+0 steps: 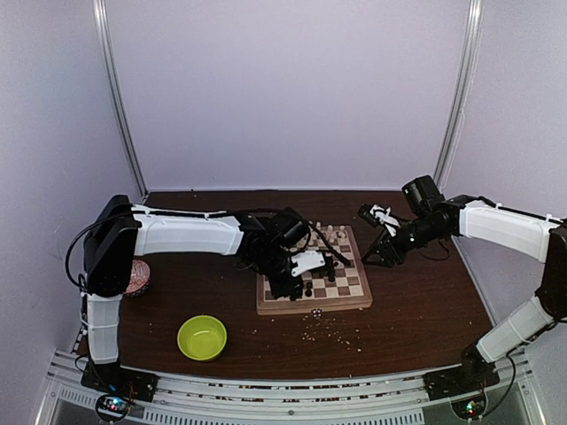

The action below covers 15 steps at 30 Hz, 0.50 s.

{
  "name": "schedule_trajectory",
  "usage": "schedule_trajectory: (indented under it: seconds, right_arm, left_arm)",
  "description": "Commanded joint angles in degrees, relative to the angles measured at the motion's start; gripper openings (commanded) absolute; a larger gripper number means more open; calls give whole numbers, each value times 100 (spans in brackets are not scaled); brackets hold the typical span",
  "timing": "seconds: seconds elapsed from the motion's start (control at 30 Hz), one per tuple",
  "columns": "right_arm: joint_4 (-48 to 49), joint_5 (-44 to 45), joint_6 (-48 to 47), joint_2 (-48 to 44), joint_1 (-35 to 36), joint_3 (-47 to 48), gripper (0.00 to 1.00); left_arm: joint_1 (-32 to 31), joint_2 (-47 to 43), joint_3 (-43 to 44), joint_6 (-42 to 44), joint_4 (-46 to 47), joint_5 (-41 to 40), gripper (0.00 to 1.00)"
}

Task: Set up the chess pieces on the board
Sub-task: Place the bishop on f8.

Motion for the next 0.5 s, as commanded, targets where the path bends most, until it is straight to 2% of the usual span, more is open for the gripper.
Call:
schedule_trajectory:
  seconds: [0.0,0.47]
  right_arm:
    - [40,-35,-20,64,-26,37,49]
    - [-69,-157,-91,172,-33,113,49]
  left_arm:
    - [81,71,58,-54,439,75,5]
    - [180,142,85,-34,495,311,7]
